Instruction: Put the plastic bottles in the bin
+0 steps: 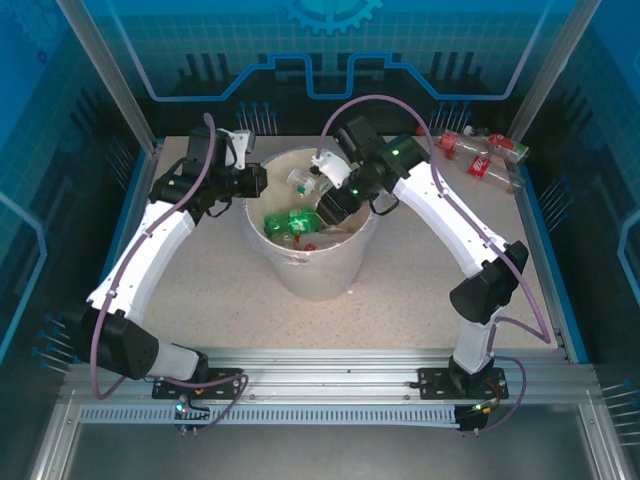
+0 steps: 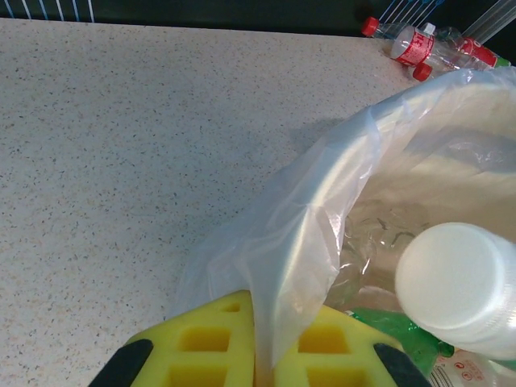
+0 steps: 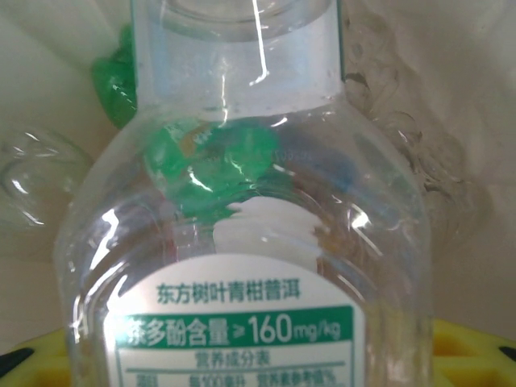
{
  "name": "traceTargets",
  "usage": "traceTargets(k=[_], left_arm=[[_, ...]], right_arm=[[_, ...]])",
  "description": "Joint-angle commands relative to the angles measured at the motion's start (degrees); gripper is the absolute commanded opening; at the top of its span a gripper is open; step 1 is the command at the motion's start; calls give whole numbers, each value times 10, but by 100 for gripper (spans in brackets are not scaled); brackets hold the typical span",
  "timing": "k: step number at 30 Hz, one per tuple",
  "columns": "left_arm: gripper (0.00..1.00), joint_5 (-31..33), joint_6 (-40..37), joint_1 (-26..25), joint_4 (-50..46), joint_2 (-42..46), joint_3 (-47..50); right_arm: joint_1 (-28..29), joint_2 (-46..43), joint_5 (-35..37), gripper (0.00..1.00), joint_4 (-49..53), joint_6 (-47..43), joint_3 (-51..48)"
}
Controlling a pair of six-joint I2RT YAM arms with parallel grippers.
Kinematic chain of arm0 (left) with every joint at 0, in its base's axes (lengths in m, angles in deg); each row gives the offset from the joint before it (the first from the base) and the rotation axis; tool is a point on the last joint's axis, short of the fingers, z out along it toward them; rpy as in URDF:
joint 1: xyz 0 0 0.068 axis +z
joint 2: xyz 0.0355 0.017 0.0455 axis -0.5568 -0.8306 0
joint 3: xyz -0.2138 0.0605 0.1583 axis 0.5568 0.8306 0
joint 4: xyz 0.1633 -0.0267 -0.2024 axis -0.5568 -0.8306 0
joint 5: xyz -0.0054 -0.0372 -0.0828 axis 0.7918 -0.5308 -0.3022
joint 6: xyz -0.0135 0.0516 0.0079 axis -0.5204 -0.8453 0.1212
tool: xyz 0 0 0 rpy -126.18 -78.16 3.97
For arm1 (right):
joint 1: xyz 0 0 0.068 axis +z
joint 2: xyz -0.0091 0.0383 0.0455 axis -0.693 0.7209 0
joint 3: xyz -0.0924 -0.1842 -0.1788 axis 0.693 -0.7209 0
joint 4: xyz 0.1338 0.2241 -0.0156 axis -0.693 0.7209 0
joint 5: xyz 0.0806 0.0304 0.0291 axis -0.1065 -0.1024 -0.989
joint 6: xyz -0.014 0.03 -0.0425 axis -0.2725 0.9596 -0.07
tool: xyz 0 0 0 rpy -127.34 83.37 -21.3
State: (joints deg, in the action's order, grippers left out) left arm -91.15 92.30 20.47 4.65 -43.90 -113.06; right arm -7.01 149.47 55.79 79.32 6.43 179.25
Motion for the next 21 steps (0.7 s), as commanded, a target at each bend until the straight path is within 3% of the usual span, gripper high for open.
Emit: traceTargets(k=[1, 8, 13, 21], left_arm=[[0, -39, 24, -6, -28, -5, -7], [0, -43, 26, -6, -21, -4, -2], [0, -38, 23, -9, -24, -8, -2], [0, -37, 22, -11, -24, -8, -1]], right_arm=[[7, 31, 42, 57, 38, -18, 21], [12, 84, 76, 63, 49, -15, 40], [14, 110, 87, 79, 51, -16, 47], [15, 120, 89, 89, 54, -17, 59]])
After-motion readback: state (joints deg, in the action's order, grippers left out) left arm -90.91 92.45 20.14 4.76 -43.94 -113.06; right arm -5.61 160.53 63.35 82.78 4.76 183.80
